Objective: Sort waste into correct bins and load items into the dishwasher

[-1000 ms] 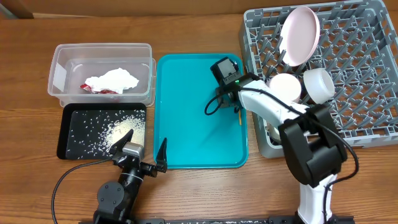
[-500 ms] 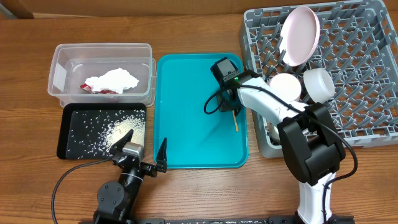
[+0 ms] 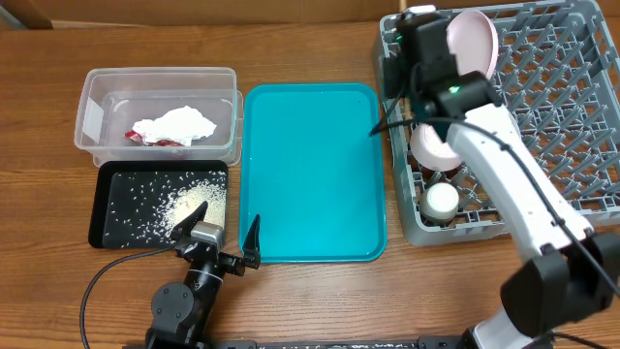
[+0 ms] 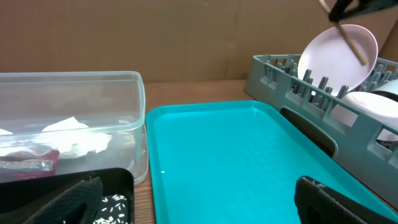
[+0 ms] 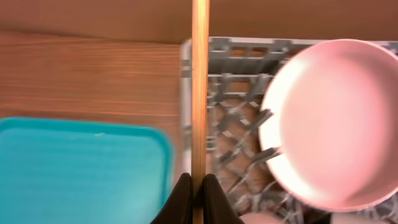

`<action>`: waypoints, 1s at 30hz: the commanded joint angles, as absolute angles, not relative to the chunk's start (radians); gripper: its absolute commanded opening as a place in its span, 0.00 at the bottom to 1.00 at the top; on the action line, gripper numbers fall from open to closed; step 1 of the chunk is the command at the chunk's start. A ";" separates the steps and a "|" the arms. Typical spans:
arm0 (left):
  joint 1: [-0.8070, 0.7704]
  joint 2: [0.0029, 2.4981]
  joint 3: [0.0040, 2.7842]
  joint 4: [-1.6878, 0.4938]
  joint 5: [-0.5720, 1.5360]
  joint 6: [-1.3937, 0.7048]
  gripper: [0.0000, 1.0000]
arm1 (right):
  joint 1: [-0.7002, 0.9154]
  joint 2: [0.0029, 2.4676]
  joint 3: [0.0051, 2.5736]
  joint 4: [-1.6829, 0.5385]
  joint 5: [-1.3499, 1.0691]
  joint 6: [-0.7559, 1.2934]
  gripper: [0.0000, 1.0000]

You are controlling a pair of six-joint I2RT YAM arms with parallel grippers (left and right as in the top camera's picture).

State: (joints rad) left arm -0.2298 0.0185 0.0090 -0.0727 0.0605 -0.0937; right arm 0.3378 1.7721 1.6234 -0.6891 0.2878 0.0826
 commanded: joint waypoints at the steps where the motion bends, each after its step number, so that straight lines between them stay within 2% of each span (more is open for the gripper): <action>1: -0.234 0.013 0.005 -0.073 0.064 -0.082 1.00 | 0.289 1.870 1.604 -0.664 0.226 -0.006 0.04; 2: -0.234 0.013 0.005 -0.073 0.064 -0.081 1.00 | 0.285 1.883 1.604 -0.665 0.217 -0.006 0.05; 4: -0.234 0.013 0.005 -0.073 0.064 -0.081 1.00 | 0.285 1.900 1.604 -0.675 0.217 -0.009 0.29; 7: -0.234 0.013 0.005 -0.073 0.064 -0.081 1.00 | 0.288 1.889 1.613 -0.673 0.253 -0.008 0.47; 13: -0.234 0.013 0.005 -0.073 0.064 -0.081 1.00 | 0.332 1.740 1.675 -0.786 0.237 0.041 0.49; 17: -0.234 0.013 0.005 -0.073 0.064 -0.081 1.00 | 0.397 1.567 1.687 -0.892 0.121 0.060 0.50; 18: -0.234 0.013 0.005 -0.073 0.064 -0.081 1.00 | 0.432 1.488 1.687 -0.940 0.057 0.060 0.63; 19: -0.234 0.013 0.005 -0.073 0.064 -0.081 1.00 | 0.450 1.448 1.687 -0.965 0.019 0.060 0.93; 20: -0.234 0.013 0.005 -0.073 0.064 -0.081 1.00 | 0.472 1.404 1.687 -0.991 -0.027 0.060 1.00; 23: -0.234 0.013 0.005 -0.073 0.064 -0.081 1.00 | 0.541 1.279 1.687 -1.028 -0.162 0.060 1.00; 30: -0.234 0.013 0.005 -0.073 0.064 -0.081 1.00 | 0.580 1.163 1.687 -1.145 -0.249 0.060 1.00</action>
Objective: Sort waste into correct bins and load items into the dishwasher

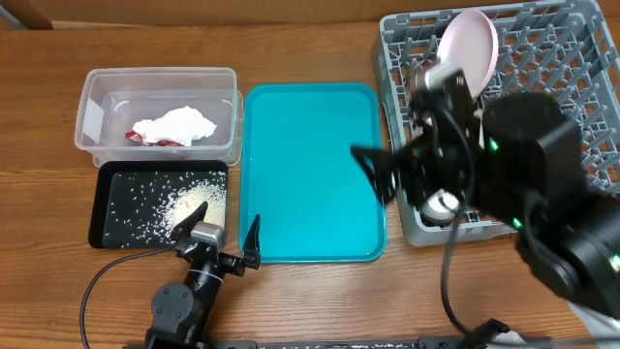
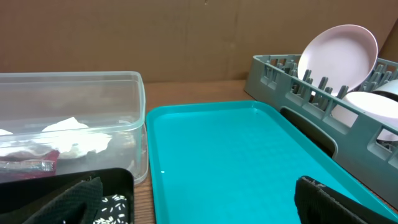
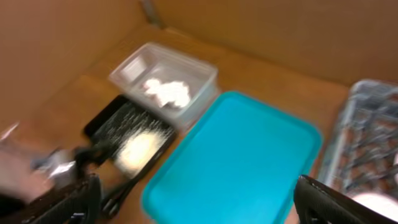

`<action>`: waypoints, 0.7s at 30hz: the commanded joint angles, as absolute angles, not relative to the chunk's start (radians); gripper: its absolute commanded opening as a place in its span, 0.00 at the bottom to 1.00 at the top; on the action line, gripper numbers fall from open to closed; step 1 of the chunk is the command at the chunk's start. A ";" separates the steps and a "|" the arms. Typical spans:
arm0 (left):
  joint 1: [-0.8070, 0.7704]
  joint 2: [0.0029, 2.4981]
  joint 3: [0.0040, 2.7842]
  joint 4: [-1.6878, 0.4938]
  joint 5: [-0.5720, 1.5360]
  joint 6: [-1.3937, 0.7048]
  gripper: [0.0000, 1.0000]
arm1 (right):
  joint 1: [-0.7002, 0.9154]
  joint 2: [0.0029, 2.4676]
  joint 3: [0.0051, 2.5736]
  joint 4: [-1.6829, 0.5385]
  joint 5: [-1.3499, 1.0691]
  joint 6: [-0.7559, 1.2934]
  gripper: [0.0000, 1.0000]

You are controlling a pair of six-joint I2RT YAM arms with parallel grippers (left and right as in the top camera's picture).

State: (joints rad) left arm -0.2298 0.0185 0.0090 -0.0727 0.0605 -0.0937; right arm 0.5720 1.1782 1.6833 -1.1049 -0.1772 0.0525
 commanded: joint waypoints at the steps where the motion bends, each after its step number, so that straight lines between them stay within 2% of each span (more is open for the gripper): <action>1: -0.234 0.013 0.005 -0.073 0.064 -0.081 1.00 | 0.578 1.148 1.687 -1.175 -0.242 0.060 1.00; 6: -0.234 0.013 0.005 -0.073 0.064 -0.081 1.00 | 0.538 1.018 1.687 -1.277 -0.182 0.060 1.00; 13: -0.234 0.013 0.005 -0.073 0.064 -0.081 1.00 | 0.506 0.812 1.662 -1.272 0.070 0.059 1.00; 18: -0.234 0.013 0.005 -0.073 0.064 -0.081 1.00 | 0.351 0.678 1.500 -1.151 0.088 0.052 1.00; 21: -0.234 0.013 0.005 -0.073 0.064 -0.081 1.00 | 0.206 0.559 1.268 -1.005 0.058 0.052 1.00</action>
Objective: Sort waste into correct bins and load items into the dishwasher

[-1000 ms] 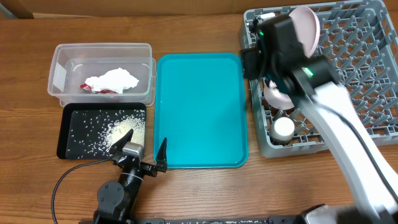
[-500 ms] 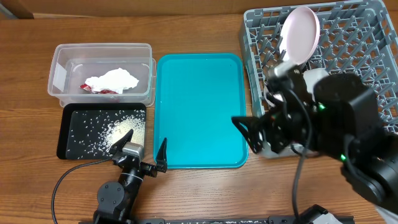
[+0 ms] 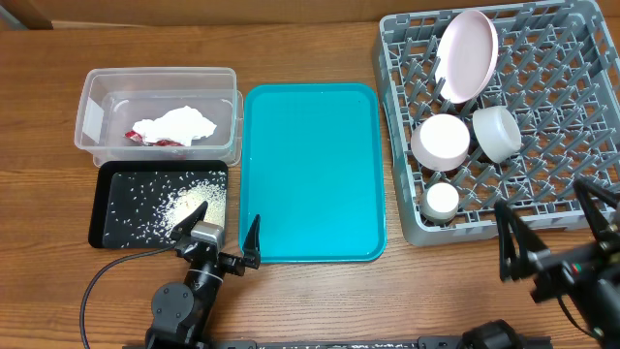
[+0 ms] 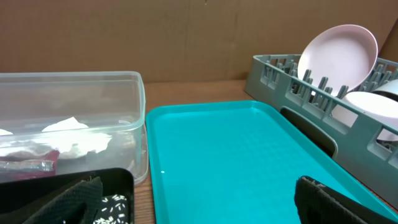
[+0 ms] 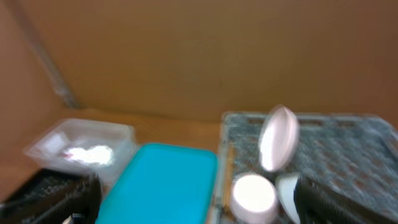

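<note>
The grey dish rack (image 3: 572, 126) on the right holds a pink plate (image 3: 465, 44) on edge, a pink cup (image 3: 441, 142), a white bowl (image 3: 496, 133) and a small white cup (image 3: 441, 201). In the blurred right wrist view the rack (image 5: 348, 137) and plate (image 5: 278, 138) show again. My right gripper (image 3: 554, 233) stands open and holds nothing at the front right corner of the rack. My left gripper (image 3: 223, 231) rests open at the front left, between the black tray and the teal tray (image 3: 310, 165), which is bare. No wooden stick shows.
A clear bin (image 3: 160, 114) at the back left holds white tissue and a red wrapper (image 3: 172, 126). In front of it a black tray (image 3: 160, 202) carries scattered rice. A brown cardboard wall (image 4: 155, 37) closes off the back.
My right gripper was open over the teal tray's right edge and the rack's front; now it stands open at the table's front right. The left arm has not moved.
My right gripper was first shut on a thin wooden stick at the rack's back left corner, beside the pink plate. Then it was open without the stick over the tray's right edge. Now it is drawn back to the front right. The left gripper stayed put.
</note>
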`<action>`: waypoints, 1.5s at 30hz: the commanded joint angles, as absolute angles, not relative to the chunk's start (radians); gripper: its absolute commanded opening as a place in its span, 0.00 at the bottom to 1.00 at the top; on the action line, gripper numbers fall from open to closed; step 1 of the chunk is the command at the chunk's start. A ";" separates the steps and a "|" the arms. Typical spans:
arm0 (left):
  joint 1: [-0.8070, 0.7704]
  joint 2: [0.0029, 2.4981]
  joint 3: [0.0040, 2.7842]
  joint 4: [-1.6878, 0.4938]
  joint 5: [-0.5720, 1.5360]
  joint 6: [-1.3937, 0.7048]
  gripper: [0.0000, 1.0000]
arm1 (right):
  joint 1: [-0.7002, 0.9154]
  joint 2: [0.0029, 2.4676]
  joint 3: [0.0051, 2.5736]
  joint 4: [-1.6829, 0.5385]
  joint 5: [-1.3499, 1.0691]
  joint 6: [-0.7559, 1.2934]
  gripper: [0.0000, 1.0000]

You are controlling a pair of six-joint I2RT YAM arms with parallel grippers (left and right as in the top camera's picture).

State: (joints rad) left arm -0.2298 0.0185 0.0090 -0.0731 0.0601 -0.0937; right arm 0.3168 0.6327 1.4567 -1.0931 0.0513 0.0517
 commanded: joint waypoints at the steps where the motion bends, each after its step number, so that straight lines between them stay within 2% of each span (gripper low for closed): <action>1: -0.234 0.013 0.005 -0.073 0.064 -0.081 1.00 | 0.165 0.527 1.193 -0.970 0.037 0.052 1.00; 9: -0.234 0.013 0.005 -0.073 0.064 -0.081 1.00 | 0.048 0.283 0.709 -0.715 -0.081 0.053 1.00; 20: -0.234 0.013 0.005 -0.073 0.064 -0.081 1.00 | 0.004 0.040 0.286 -0.545 -0.081 0.052 1.00; 33: -0.234 0.013 0.005 -0.073 0.064 -0.081 1.00 | 0.004 0.003 0.009 -0.078 -0.080 0.052 1.00; 45: -0.234 0.013 0.005 -0.073 0.064 -0.081 1.00 | 0.004 0.003 0.008 -0.075 -0.081 0.052 1.00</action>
